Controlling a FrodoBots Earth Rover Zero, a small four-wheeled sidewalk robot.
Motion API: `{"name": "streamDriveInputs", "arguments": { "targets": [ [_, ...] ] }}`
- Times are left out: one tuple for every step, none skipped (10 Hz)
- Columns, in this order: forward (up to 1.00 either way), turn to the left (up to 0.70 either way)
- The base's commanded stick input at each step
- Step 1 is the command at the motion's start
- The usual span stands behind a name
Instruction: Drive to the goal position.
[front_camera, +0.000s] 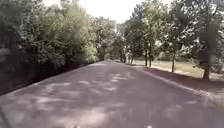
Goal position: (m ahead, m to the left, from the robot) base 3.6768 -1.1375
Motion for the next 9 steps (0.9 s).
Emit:
{"name": "streamDriveInputs", "arguments": {
  "targets": [
    [0.70,0.00],
    [0.70,0.00],
    [0.70,0.00],
    [0.47,0.00],
    [0.00,0.00],
    [0.00,0.00],
    [0.00,0.00],
    [0.00,0.00],
    [0.00,0.00]
  ]
}}
